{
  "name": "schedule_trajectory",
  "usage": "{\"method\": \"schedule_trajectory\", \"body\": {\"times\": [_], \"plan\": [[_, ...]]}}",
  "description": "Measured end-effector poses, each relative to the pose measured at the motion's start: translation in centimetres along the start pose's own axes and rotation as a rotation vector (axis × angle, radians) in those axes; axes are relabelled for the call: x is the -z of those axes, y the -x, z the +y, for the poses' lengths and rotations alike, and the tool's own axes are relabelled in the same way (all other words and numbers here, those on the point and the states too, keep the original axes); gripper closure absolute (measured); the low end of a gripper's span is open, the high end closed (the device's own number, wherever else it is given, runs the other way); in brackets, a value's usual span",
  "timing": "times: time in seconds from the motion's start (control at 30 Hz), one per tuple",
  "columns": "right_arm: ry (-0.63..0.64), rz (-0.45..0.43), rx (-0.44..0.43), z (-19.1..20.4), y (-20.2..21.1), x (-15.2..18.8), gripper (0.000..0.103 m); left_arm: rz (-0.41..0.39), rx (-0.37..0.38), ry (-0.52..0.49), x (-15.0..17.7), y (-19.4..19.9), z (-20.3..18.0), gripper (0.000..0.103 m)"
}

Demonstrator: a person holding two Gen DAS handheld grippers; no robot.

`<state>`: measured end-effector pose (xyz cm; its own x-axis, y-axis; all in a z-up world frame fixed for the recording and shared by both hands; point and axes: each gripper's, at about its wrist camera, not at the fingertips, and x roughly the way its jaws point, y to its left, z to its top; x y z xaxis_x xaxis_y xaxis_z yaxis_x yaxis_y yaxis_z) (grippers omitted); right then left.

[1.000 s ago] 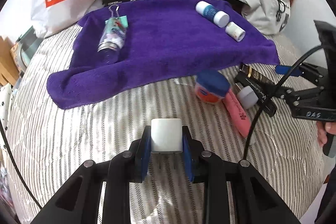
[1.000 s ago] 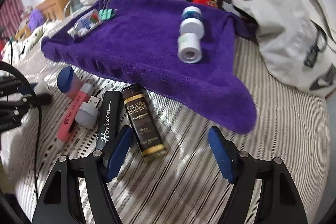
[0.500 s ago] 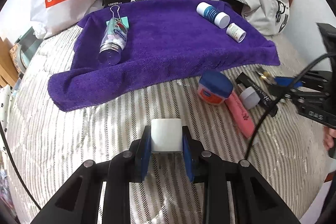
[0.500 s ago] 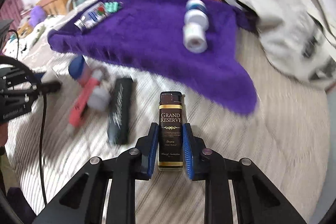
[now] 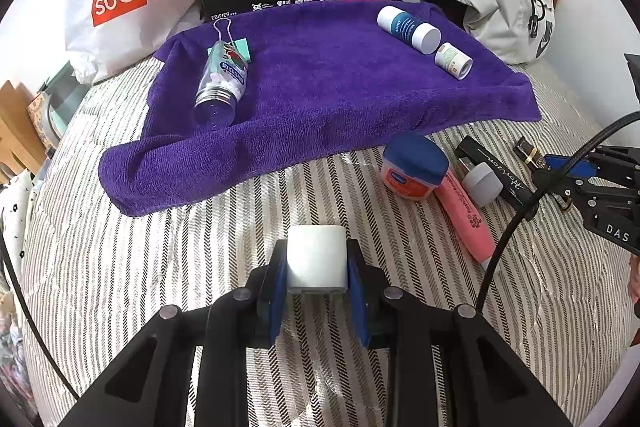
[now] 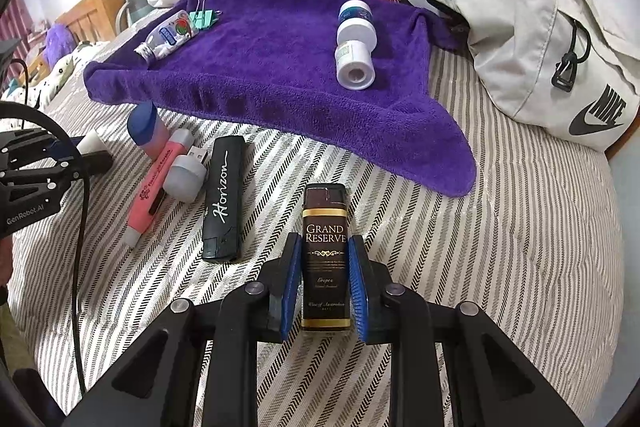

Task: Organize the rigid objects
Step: 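Lift the plug cube with the left tool while the right lifts the Grand Reserve box, then set the plug cube by the pill bottle while the right tool sets the box by the jar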

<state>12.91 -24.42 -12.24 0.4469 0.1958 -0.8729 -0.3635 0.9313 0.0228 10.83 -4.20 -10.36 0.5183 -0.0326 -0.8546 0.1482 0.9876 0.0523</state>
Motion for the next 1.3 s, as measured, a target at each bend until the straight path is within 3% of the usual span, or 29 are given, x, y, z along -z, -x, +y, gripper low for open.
{"method": "schedule_trajectory", "body": {"times": [0.17, 0.43, 0.87, 1.3], "plan": [[-0.065, -0.018, -0.081, -1.0, 1.0, 0.1, 0.080, 0.007, 0.050, 0.029, 0.1, 0.9, 1.1, 0.077], [-0.034, -0.025, -0.072, -0.2, 2.2, -0.2, 0.080, -0.031, 0.068, 0.063, -0.7, 2.6, 3.2, 0.077], [-0.050, -0.033, -0.134, -0.1, 2.5, -1.4, 0.080, -0.057, 0.094, 0.085, -3.2, 2.4, 5.0, 0.077], [-0.028, -0.094, -0.164, -1.0, 1.8, -8.9, 0.080, -0.075, 0.072, 0.098, -6.2, 1.3, 6.8, 0.077]]}}
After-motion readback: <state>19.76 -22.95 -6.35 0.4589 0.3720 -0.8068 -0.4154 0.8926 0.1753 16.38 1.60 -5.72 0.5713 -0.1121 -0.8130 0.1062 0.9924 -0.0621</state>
